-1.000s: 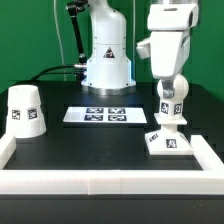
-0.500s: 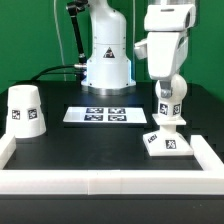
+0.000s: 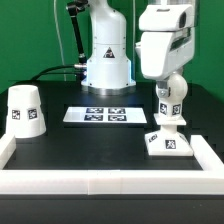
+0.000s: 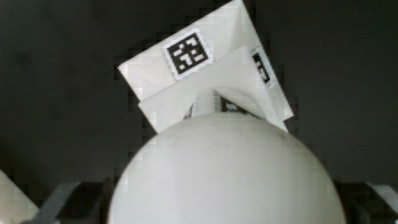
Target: Assemble lamp
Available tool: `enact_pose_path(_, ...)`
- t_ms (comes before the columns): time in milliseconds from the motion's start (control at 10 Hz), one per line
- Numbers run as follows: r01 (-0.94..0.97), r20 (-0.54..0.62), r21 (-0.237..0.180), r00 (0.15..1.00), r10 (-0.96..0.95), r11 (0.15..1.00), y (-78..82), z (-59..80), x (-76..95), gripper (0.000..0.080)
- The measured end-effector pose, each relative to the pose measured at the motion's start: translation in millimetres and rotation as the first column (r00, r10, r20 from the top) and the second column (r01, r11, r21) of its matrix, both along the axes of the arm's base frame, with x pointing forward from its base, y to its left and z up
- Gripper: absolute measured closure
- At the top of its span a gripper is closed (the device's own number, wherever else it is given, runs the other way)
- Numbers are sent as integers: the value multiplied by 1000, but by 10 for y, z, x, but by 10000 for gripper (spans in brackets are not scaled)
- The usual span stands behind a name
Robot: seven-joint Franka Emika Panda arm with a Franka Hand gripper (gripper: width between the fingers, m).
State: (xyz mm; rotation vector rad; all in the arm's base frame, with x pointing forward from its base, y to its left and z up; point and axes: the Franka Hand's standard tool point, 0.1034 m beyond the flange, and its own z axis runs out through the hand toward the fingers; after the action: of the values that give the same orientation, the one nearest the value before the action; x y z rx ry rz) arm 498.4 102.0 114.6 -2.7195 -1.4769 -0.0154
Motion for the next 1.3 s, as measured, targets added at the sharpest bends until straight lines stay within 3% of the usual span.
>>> enact_pose_path(700,436,-17,-9,900,-436,900,7,7,5,220)
enact_pose_path(1300,772,-29,-24,634,-773,635,-7,11,7,220)
